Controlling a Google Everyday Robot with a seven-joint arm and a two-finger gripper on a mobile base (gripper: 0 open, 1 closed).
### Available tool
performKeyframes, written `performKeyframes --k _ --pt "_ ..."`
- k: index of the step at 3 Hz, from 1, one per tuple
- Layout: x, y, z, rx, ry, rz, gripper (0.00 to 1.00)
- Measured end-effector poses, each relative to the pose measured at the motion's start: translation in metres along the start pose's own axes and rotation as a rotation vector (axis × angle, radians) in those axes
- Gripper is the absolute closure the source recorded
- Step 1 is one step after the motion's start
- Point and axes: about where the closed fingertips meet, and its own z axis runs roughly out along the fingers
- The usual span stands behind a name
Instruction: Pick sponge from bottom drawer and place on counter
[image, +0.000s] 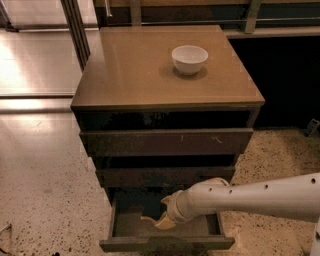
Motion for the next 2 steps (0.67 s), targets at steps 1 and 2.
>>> performKeyframes --k 1,2 --pt "0.0 0.0 0.0 0.0 0.0 -0.001 1.0" --pt "-0.006 -0.004 -0.016 -0.007 -0.017 -0.011 1.0"
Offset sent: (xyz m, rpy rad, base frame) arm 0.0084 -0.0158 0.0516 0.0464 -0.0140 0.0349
